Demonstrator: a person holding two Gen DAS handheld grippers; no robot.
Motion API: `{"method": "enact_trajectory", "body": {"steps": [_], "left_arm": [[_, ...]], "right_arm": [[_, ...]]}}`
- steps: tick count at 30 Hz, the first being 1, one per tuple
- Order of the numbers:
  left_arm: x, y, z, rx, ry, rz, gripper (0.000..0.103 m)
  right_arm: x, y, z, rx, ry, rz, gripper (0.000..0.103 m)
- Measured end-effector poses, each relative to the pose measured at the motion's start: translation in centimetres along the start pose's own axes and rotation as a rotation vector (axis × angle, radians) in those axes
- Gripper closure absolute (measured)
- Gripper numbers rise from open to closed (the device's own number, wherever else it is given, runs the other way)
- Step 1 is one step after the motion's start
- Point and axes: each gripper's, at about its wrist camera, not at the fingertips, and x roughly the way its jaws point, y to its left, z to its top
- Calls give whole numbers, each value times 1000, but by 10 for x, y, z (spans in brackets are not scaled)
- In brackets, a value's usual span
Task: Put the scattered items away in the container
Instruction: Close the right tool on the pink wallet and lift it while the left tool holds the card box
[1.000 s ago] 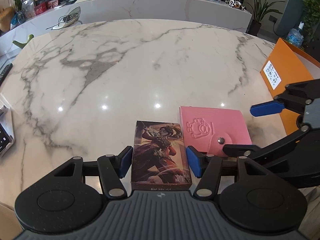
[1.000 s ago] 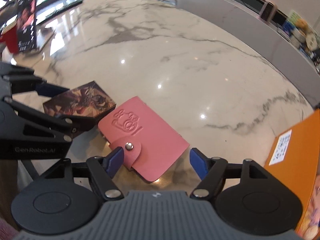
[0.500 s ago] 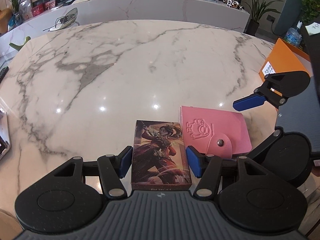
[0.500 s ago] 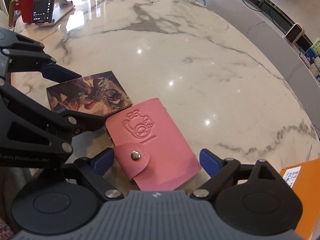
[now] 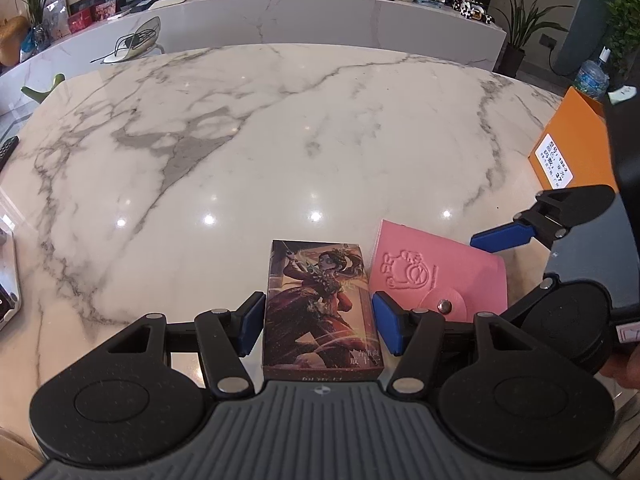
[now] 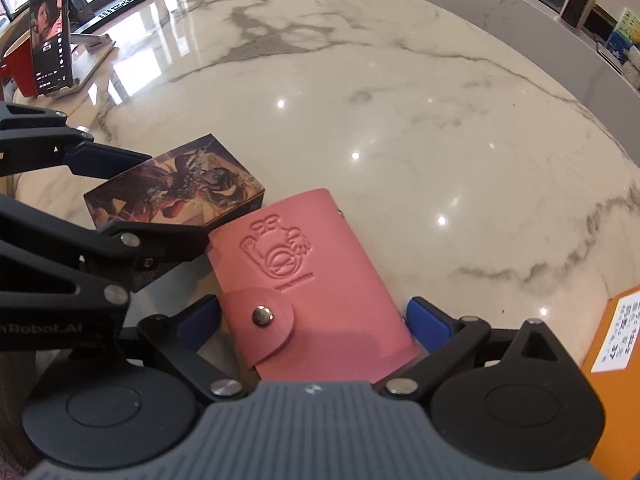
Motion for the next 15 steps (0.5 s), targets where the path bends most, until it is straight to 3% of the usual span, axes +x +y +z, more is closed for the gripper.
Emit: {"method": "enact_trajectory", "body": {"steps": [15], "left_arm": [[-10,-11,-9,53,-5,8,35]], "right_arm": [[-20,11,-29,231,15,-108,10]]}}
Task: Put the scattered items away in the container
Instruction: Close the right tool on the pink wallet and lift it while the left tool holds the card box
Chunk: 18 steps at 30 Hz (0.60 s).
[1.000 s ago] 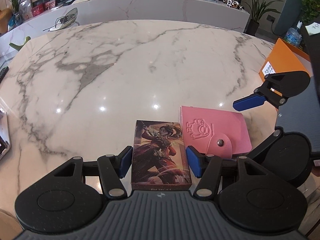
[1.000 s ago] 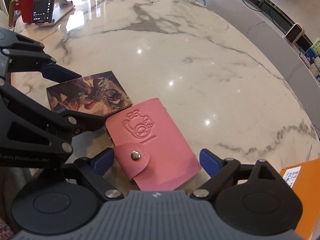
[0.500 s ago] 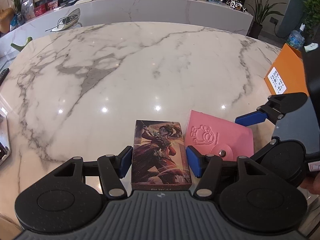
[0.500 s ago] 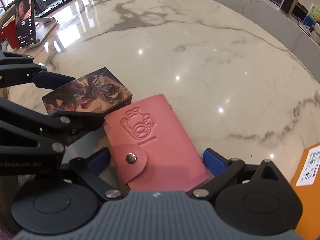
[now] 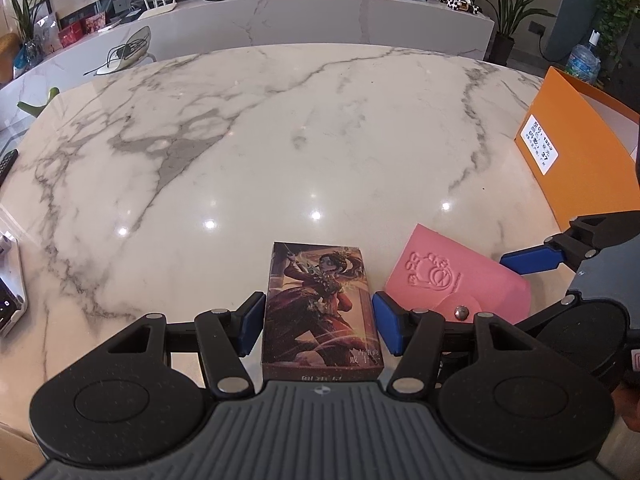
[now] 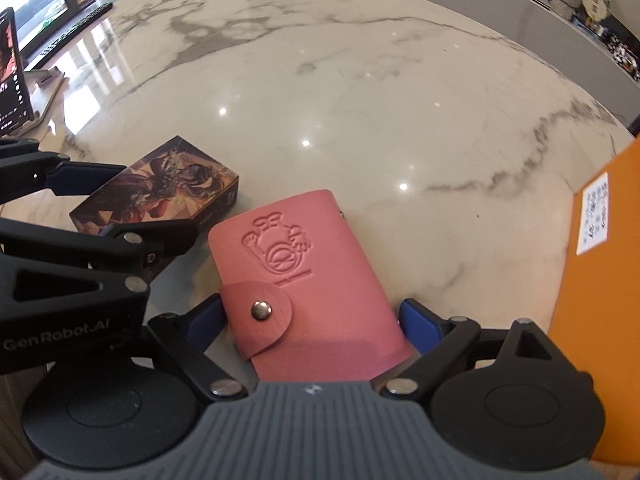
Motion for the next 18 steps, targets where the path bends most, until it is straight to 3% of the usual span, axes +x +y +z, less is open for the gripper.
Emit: {"method": "enact_trajectory", "body": {"steps": [15,18], "left_arm": [[-22,-13,-4,31,-42,16,36],[-27,-16,-5,38,-54,21,36]], "right_arm": [[-31,-19,-24,160,-42,-13,12],[-39,-20,-31,198,-63,-16,18]]}}
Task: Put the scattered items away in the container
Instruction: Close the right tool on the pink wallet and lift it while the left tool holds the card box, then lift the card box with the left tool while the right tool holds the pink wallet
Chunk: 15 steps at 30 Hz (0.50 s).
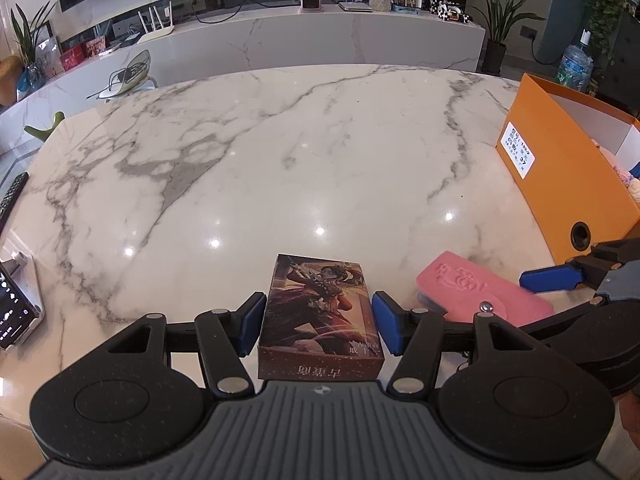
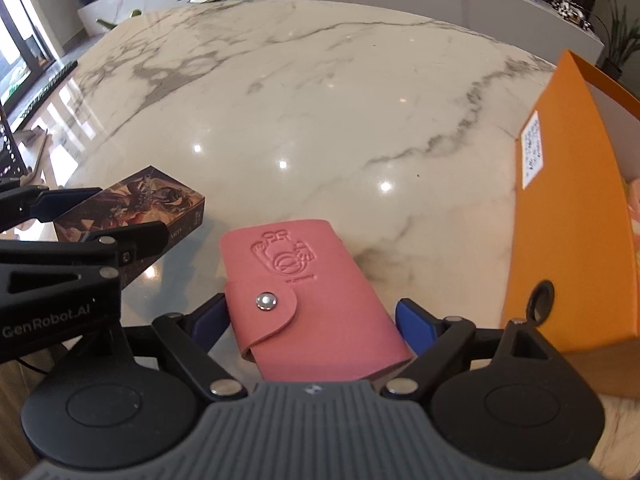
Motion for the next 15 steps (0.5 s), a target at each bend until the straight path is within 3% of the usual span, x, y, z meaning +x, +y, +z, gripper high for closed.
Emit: {"method": "enact_trajectory", "body": {"steps": [1,2,4,8,15], "left_arm": [[-2,-1,0,3,-4,2,36],[-4,-1,-1,-2,-11,4,36],[-5,-4,-3,15,-10,7,36],[-1,-6,-13,21,12,0,36],[5,5,-24,12,16,-3,36]], "right_arm": [[-2,0,-1,9,-4,1,24],[-5,0,-2,17,-13,10,42],[-12,4,-2,5,-47,-22,56],[-14,6,-2,-17,-49,-44,56],[-15,2,-14,-13,-38,-20,47]]}}
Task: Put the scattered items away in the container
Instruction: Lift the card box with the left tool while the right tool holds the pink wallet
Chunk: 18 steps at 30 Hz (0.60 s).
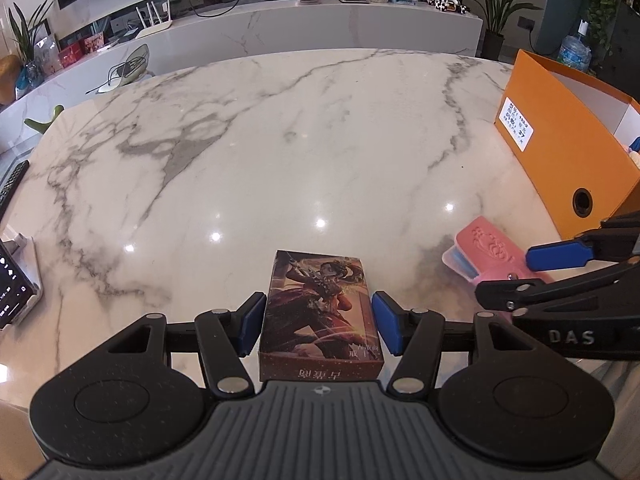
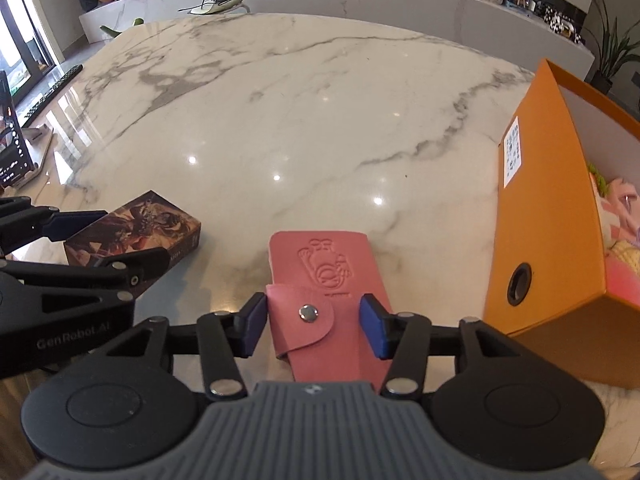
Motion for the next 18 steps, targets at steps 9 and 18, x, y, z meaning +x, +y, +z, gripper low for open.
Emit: {"method": "enact_trajectory", "body": {"steps": [9,18], "left_arm": [[18,7,-8,-4,28,-31,36],[28,7,-2,-1,28,-44,31]], "right_arm": [[2,-5,3,-51,-12,-31,23],[28,0,1,-108,69,-45,15]]}}
